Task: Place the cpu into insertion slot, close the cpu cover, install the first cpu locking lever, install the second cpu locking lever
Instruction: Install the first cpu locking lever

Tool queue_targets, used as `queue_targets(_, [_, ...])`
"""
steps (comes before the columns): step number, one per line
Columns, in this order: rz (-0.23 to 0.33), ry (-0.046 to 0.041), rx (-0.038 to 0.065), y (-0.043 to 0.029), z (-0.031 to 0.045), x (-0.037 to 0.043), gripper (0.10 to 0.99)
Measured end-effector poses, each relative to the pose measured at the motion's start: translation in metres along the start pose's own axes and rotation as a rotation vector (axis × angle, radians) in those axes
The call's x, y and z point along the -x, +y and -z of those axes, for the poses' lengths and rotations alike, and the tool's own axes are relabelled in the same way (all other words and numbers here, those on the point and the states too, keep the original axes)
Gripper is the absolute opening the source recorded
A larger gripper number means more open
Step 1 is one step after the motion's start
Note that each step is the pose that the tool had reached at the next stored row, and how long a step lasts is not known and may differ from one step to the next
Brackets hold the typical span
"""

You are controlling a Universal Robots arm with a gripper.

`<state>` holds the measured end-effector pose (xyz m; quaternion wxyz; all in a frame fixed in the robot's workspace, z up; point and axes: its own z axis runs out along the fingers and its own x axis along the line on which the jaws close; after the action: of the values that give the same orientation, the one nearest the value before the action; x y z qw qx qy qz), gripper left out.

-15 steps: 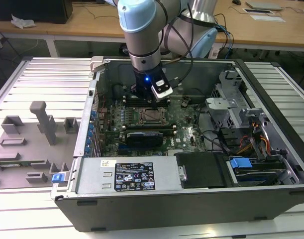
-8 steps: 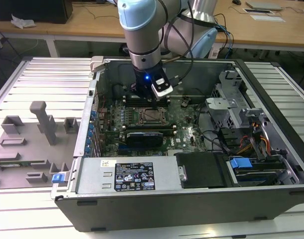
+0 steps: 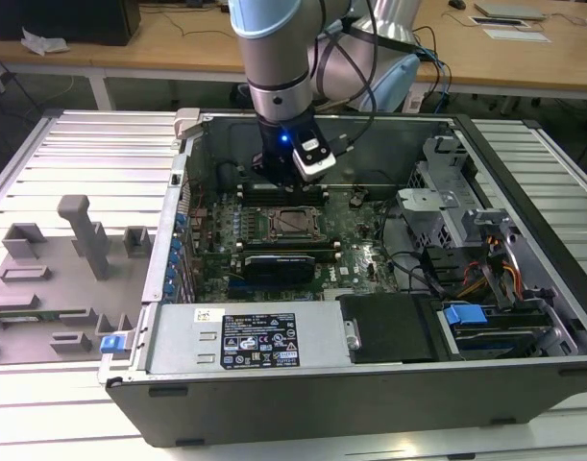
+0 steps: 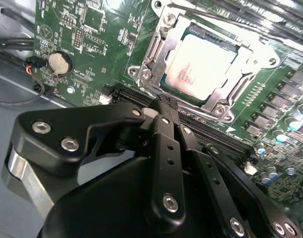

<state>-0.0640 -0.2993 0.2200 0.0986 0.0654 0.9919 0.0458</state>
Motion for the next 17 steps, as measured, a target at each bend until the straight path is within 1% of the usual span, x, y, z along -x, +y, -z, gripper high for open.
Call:
queue_targets(1, [-0.002, 0.0036, -0.006, 0.0000, 0.0004, 0.0001, 0.106])
queue_targets(2, [-0.010, 0.0161, -0.028, 0.0000, 0.0005, 0.0006, 0.106])
queue_targets(3, [-0.016, 0.0261, -0.042, -0.0001, 0.0005, 0.0010, 0.106])
queue_targets(5, [-0.022, 0.0375, -0.056, -0.0002, 0.0005, 0.0015, 0.106])
queue_targets(6, [-0.026, 0.0461, -0.065, -0.0004, 0.0004, 0.0018, 0.106])
queue_targets(7, [-0.028, 0.0524, -0.071, -0.0007, 0.0003, 0.0020, 0.106])
queue_targets(8, [-0.031, 0.0613, -0.076, -0.0015, 0.0005, 0.0023, 0.106])
queue_targets(9, [-0.033, 0.0666, -0.077, -0.0025, 0.0006, 0.0026, 0.106])
queue_targets(11, [-0.035, 0.0740, -0.078, -0.0057, 0.0007, 0.0032, 0.106])
queue_targets(13, [-0.036, 0.0772, -0.079, -0.0109, 0.0011, 0.0039, 0.106])
queue_targets(15, [-0.037, 0.0808, -0.079, -0.0198, 0.0018, 0.0052, 0.106])
queue_targets(16, [-0.037, 0.0819, -0.079, -0.0217, 0.0019, 0.0055, 0.106])
queue_targets(17, [-0.038, 0.0842, -0.080, -0.0259, 0.0023, 0.0060, 0.106])
